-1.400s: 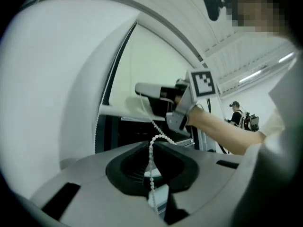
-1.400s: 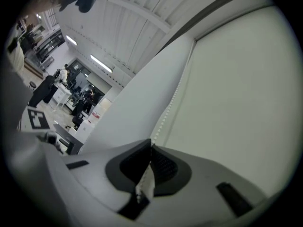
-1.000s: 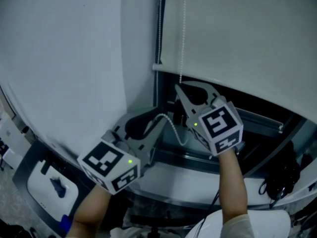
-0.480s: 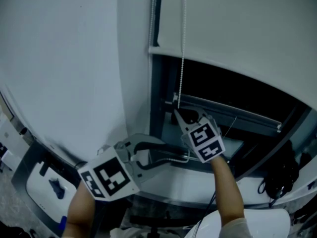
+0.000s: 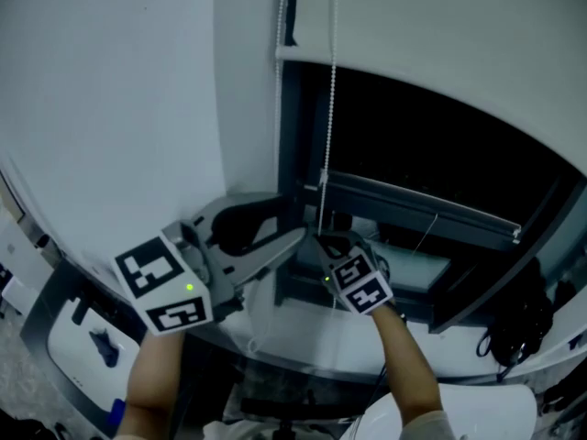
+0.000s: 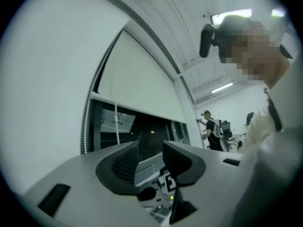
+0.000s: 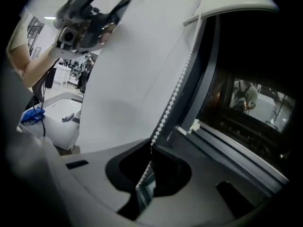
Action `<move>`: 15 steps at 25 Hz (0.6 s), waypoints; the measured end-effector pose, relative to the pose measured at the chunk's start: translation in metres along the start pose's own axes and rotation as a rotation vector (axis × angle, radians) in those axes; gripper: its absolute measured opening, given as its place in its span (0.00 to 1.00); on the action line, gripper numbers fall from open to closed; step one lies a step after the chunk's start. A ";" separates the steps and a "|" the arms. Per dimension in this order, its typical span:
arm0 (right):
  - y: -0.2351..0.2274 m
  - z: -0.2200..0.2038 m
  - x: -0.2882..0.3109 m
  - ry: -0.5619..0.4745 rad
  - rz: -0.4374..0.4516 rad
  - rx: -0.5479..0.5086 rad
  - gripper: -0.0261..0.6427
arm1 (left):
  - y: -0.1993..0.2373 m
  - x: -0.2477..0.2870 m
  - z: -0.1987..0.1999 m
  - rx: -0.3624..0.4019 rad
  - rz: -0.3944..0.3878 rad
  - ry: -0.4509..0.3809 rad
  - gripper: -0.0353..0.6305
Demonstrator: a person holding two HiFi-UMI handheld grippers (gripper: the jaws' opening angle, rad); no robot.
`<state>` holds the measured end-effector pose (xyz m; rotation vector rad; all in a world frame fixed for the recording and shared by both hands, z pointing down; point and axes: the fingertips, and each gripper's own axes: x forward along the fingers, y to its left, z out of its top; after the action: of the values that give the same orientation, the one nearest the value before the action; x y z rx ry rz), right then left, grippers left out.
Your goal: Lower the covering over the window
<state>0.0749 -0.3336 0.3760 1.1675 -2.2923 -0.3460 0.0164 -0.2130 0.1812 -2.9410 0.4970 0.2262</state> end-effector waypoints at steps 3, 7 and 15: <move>0.017 -0.003 0.004 -0.002 0.022 0.004 0.05 | 0.017 0.012 0.017 -0.056 0.091 -0.088 0.27; 0.035 -0.021 0.009 0.037 0.012 -0.035 0.05 | 0.035 0.036 0.023 -0.001 0.212 -0.080 0.27; 0.060 -0.047 0.009 0.086 0.042 -0.033 0.05 | 0.067 0.065 0.004 0.058 0.351 0.002 0.27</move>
<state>0.0568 -0.3047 0.4447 1.0956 -2.2248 -0.3112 0.0545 -0.2951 0.1579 -2.7789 1.0015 0.2431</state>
